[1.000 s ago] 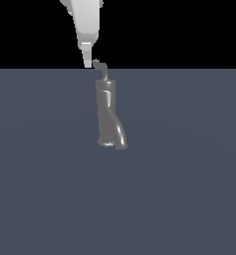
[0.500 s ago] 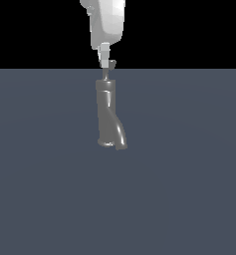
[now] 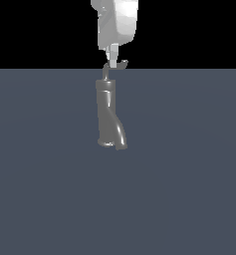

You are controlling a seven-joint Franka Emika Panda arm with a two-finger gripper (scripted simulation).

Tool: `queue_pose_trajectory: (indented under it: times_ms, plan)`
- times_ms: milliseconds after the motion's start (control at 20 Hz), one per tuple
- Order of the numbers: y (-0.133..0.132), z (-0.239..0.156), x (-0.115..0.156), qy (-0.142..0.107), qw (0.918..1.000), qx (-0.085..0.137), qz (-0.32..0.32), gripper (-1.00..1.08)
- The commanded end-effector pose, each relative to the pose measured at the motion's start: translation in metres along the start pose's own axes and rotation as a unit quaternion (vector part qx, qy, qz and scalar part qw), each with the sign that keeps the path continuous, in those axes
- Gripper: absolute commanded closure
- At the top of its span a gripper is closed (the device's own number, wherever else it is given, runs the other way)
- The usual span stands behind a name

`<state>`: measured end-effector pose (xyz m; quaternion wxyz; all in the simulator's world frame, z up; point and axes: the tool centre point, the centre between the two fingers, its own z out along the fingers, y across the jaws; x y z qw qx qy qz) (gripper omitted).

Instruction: Turn on the faucet by rotating a designated handle.

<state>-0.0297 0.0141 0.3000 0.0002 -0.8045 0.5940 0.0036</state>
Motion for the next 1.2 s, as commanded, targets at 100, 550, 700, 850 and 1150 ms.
queue_pose_trajectory:
  times_ms: [100, 550, 700, 850, 1150]
  plan:
    - [-0.007, 0.0, 0.023, 0.001, 0.9999, 0.002, 0.011, 1.08]
    - [-0.022, 0.0, 0.054, 0.002, 0.9998, 0.002, 0.018, 1.08]
    - [-0.027, 0.0, 0.064, 0.002, 0.9998, 0.002, 0.021, 1.08]
    - [-0.031, 0.0, 0.074, 0.003, 0.9997, 0.002, 0.023, 1.08]
    - [-0.039, -0.001, 0.09, 0.003, 0.9996, 0.002, 0.027, 1.08]
